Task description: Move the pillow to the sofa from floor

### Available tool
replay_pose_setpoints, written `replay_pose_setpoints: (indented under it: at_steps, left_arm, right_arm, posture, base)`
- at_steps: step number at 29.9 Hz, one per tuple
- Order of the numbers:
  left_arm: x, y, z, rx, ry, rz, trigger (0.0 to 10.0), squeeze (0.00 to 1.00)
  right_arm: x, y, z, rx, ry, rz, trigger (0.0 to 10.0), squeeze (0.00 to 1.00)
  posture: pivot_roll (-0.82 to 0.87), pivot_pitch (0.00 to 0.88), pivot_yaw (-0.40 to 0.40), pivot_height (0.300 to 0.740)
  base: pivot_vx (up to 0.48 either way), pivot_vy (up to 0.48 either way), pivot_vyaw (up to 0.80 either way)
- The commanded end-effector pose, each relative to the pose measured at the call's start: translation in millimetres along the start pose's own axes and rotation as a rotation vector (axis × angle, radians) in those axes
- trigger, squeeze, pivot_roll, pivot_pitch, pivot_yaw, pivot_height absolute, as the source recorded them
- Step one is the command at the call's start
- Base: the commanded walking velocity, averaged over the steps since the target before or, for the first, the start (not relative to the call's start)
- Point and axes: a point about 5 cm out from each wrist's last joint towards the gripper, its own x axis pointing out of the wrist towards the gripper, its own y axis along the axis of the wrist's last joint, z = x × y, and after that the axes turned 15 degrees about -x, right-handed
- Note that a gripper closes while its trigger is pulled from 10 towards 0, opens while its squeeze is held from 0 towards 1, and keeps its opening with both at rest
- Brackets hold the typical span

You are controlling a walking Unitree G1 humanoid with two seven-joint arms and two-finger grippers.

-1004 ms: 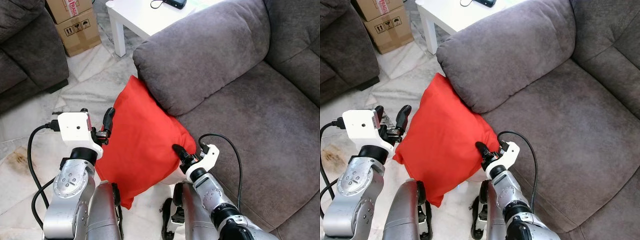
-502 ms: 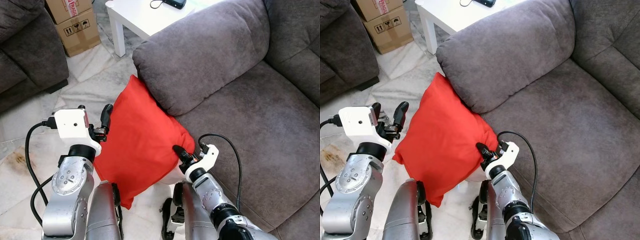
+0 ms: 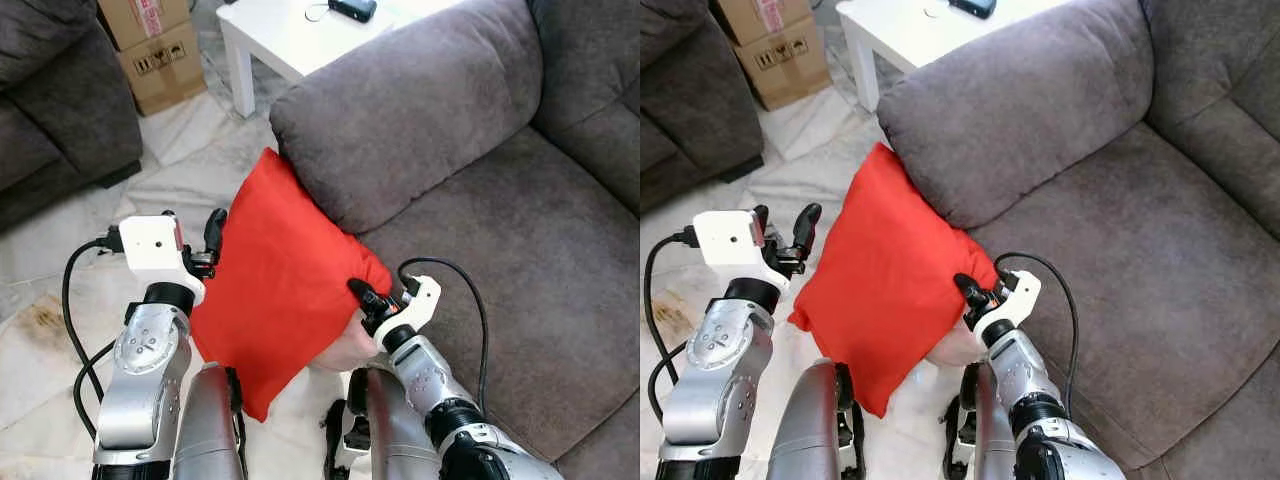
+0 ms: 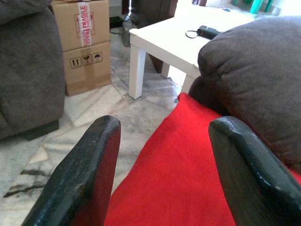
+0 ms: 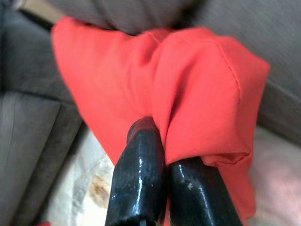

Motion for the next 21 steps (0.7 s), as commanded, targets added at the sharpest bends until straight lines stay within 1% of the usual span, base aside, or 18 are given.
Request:
replay_pose_setpoints:
  at_steps: [1, 2, 5, 6, 8, 11, 15, 17, 21]
  left_arm:
    - [-1.9, -6, -4.3, -0.001, 0.004, -0.015, 10.0, 0.0]
    - [-2.1, -6, -6.0, 0.0, 0.004, -0.016, 10.0, 0.0]
    - [-0.8, -9, -9.3, 0.002, 0.002, -0.02, 10.0, 0.0]
    - [-0.8, -9, -9.3, 0.002, 0.002, -0.02, 10.0, 0.0]
    - [3.1, -12, -10.6, 0.001, -0.008, -0.025, 10.0, 0.0]
    - [5.9, -13, -10.8, 0.001, -0.016, -0.026, 10.0, 0.0]
    - [9.4, -15, -8.0, -0.005, -0.037, -0.026, 10.0, 0.0]
    - [12.1, -17, -5.7, -0.009, -0.054, -0.033, 10.0, 0.0]
    - [13.3, -19, -5.8, -0.01, -0.061, -0.032, 10.0, 0.0]
  right_arm:
    - [-1.4, 16, 3.6, -0.083, 0.016, 0.074, 10.0, 0.0]
    - [-3.0, 21, 4.2, -0.125, 0.02, 0.094, 10.0, 0.0]
    - [-7.1, 29, 6.8, -0.183, 0.02, 0.126, 10.0, 0.0]
    - [-7.1, 29, 6.8, -0.183, 0.02, 0.126, 10.0, 0.0]
    - [-11.5, 36, 8.0, -0.232, 0.021, 0.154, 10.0, 0.0]
    - [-13.4, 38, 8.1, -0.244, 0.011, 0.169, 10.0, 0.0]
    - [-20.1, 40, 4.4, -0.265, 0.006, 0.197, 10.0, 0.0]
    - [-24.4, 40, 2.1, -0.285, -0.009, 0.226, 10.0, 0.0]
    - [-29.1, 45, 0.6, -0.297, -0.029, 0.249, 10.0, 0.0]
  posture:
    - [0.11, 0.183, -0.113, 0.625]
    - [0.11, 0.165, -0.106, 0.625]
    - [0.1, 0.14, -0.093, 0.625]
    - [0.1, 0.14, -0.093, 0.625]
    - [0.08, 0.121, -0.076, 0.625]
    - [0.08, 0.116, -0.068, 0.625]
    - [0.07, 0.106, -0.052, 0.625]
    - [0.06, 0.093, -0.032, 0.625]
    - [0.05, 0.081, -0.026, 0.625]
  base:
    - [0.0, 0.0, 0.0]
    - [0.0, 0.0, 0.0]
    - [0.0, 0.0, 0.0]
    - [0.0, 0.0, 0.0]
    - [0.0, 0.0, 0.0]
    - [0.0, 0.0, 0.0]
    - [0.0, 0.0, 0.0]
    - [0.0, 0.0, 0.0]
    - [0.0, 0.0, 0.0]
